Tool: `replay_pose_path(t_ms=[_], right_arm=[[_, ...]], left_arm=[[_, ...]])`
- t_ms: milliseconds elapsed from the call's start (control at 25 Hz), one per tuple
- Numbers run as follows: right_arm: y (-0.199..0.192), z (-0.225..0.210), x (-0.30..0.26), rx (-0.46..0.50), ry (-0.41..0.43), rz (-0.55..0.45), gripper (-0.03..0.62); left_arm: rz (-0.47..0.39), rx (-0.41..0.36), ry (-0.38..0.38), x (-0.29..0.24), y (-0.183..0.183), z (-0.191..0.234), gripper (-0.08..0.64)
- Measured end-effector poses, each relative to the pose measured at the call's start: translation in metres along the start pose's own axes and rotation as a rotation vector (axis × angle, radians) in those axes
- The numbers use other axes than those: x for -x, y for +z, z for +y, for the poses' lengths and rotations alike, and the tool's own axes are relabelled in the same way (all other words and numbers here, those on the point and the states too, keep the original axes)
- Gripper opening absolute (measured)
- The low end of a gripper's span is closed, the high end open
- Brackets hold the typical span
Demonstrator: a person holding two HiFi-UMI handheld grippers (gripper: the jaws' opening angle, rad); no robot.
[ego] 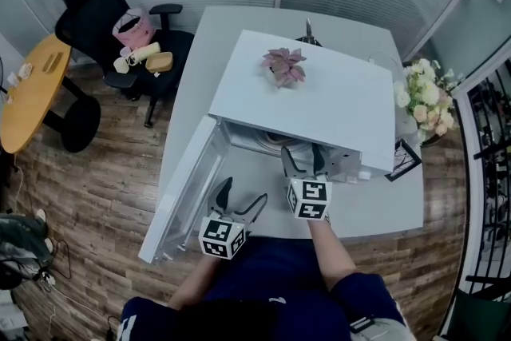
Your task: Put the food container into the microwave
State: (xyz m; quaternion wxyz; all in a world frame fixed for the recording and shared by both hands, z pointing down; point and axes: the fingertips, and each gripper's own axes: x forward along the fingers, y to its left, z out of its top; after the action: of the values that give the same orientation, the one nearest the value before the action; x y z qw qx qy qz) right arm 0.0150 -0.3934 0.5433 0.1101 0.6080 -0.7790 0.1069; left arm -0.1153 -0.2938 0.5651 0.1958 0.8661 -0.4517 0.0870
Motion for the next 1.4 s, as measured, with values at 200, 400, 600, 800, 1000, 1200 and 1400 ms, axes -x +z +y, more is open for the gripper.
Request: replay_pose_path(t_ms=[200, 400, 600, 800, 1000, 1200, 1400], right_arm=[[-0.003, 0.01, 0.025, 0.027, 0.038, -0.018, 0.341], [-0.012, 0.022, 0.051, 0.069, 0.064, -0.016, 0.336], [-0.029, 0.023, 0.076, 0.068, 0.054, -0.002, 0.333], [-0.051, 0.021, 0.1, 0.072, 0.039, 0.036, 0.331], [-0.059, 0.021, 0.108, 0.074, 0.037, 0.052, 0.33], [-0.057, 0.022, 0.105, 0.084, 0.041, 0.058, 0.331], [-0.052, 0.022, 0.104, 0.078, 0.041, 0.038, 0.254]], left_arm=[[-0.006, 0.011, -0.001, 0.002, -0.001, 0.0, 0.426], [-0.008, 0.022, -0.008, 0.002, -0.001, -0.001, 0.426], [-0.015, 0.017, -0.01, 0.004, -0.002, -0.003, 0.426], [-0.017, 0.022, -0.003, 0.004, -0.004, -0.002, 0.426], [-0.022, 0.007, -0.002, 0.002, -0.001, -0.002, 0.426], [-0.031, -0.022, -0.005, 0.0, 0.002, -0.005, 0.426], [-0.013, -0.021, -0.069, -0.004, 0.0, -0.014, 0.398]])
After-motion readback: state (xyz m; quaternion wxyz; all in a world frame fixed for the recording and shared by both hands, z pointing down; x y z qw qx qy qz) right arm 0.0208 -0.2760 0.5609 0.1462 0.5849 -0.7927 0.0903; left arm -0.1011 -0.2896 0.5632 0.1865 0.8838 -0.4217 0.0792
